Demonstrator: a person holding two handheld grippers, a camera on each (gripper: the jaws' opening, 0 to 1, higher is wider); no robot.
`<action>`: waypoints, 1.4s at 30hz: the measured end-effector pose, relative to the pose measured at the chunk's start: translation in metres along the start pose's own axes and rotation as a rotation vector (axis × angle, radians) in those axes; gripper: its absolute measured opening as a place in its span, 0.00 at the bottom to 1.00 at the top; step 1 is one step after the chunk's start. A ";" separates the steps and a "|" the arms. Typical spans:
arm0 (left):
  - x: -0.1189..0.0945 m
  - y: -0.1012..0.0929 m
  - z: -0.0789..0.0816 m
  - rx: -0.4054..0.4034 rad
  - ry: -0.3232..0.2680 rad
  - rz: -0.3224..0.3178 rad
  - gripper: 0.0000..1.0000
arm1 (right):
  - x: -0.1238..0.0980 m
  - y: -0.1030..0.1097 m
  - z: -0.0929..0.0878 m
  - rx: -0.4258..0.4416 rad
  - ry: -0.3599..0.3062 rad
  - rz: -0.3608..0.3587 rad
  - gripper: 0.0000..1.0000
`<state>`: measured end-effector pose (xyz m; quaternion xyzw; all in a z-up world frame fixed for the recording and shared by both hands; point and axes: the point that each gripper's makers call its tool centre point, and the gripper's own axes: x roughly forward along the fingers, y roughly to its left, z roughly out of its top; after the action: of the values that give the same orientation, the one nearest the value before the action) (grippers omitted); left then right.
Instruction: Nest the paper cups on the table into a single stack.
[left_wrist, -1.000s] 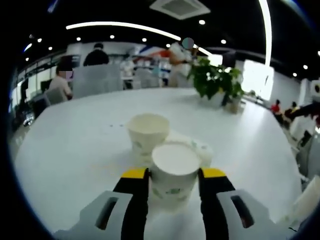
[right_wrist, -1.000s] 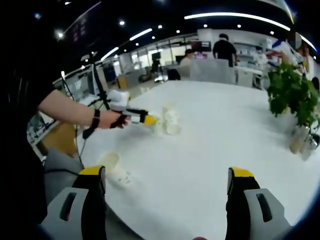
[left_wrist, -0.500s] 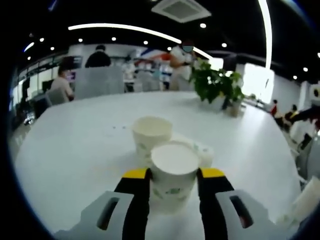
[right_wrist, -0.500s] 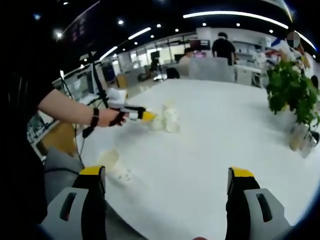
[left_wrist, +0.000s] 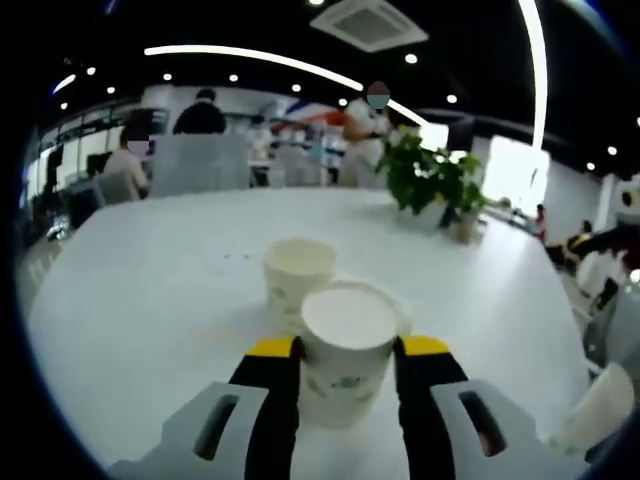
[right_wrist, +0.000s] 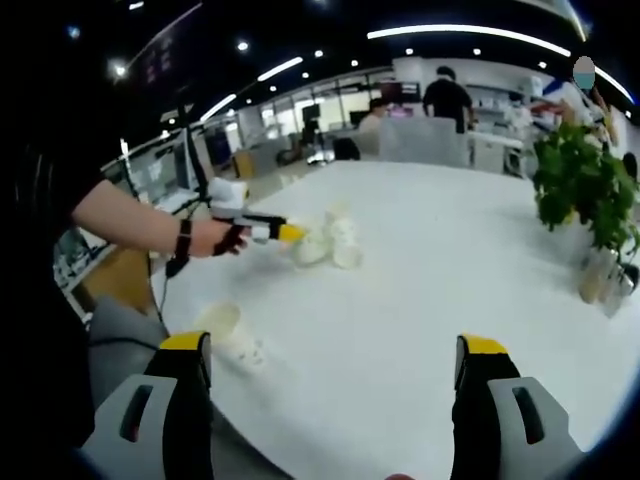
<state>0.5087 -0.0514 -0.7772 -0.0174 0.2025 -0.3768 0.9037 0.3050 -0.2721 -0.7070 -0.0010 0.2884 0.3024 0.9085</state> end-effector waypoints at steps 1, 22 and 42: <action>-0.001 -0.001 0.000 0.000 -0.001 -0.001 0.36 | 0.000 0.001 0.001 -0.002 -0.003 0.001 1.00; -0.030 -0.017 0.024 -0.054 -0.042 0.015 0.35 | -0.004 0.013 0.016 -0.030 -0.048 0.029 1.00; -0.048 -0.043 0.042 -0.022 -0.025 -0.015 0.35 | -0.005 0.016 0.024 -0.044 -0.098 0.059 1.00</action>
<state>0.4653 -0.0539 -0.7142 -0.0337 0.1951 -0.3811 0.9031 0.3060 -0.2577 -0.6818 0.0023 0.2370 0.3351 0.9119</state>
